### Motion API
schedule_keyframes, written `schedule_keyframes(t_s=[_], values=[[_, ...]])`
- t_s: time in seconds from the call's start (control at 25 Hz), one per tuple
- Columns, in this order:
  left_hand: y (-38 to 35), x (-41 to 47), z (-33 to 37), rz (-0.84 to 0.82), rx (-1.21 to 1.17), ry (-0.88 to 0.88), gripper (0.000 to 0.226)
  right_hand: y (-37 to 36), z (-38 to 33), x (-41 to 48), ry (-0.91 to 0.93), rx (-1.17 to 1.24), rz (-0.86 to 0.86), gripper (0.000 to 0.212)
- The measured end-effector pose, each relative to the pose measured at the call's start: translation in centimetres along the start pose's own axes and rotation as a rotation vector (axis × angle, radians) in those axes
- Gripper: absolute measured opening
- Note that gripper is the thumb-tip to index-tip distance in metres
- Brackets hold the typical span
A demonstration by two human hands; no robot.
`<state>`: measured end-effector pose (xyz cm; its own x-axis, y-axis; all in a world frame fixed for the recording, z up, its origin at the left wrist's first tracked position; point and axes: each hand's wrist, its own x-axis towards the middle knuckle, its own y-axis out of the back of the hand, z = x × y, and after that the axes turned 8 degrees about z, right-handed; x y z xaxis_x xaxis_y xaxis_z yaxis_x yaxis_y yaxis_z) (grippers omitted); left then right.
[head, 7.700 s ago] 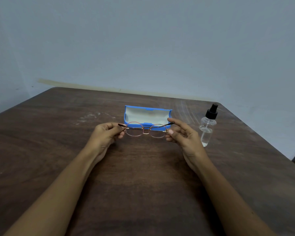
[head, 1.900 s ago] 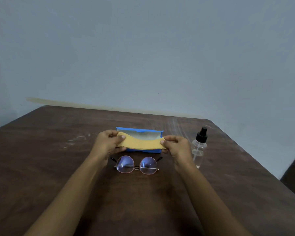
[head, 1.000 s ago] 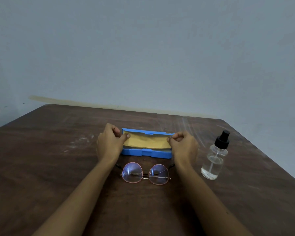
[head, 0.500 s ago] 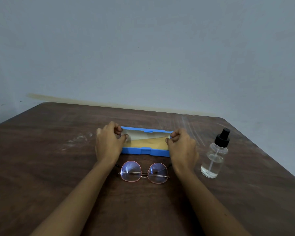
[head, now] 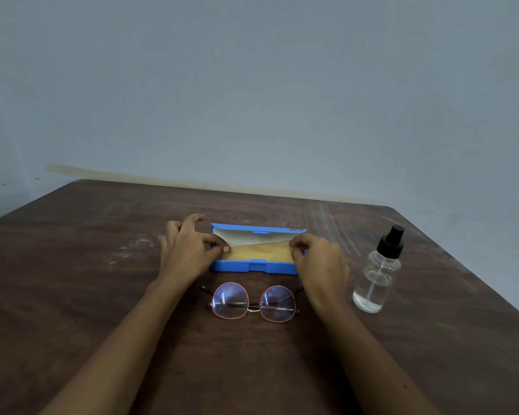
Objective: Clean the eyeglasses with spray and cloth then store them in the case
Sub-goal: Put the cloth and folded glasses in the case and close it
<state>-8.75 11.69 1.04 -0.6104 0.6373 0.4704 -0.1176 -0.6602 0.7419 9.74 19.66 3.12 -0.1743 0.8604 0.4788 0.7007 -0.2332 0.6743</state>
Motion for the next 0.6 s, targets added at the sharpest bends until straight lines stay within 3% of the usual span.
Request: schedule_keyframes(t_s=[0.2, 0.44, 0.6], values=[[0.19, 0.07, 0.08, -0.059, 0.016, -0.056, 0.014, 0.2, 0.15, 0.14, 0.104, -0.111, -0.066, 0.022], [0.15, 0.03, -0.22, -0.121, 0.067, -0.089, 0.025, 0.06, 0.77, 0.51, 0.105, -0.162, -0.204, 0.055], [0.02, 0.06, -0.19, -0.128, 0.086, -0.088, 0.024, -0.13, 0.84, 0.52, 0.12, -0.18, -0.212, 0.059]])
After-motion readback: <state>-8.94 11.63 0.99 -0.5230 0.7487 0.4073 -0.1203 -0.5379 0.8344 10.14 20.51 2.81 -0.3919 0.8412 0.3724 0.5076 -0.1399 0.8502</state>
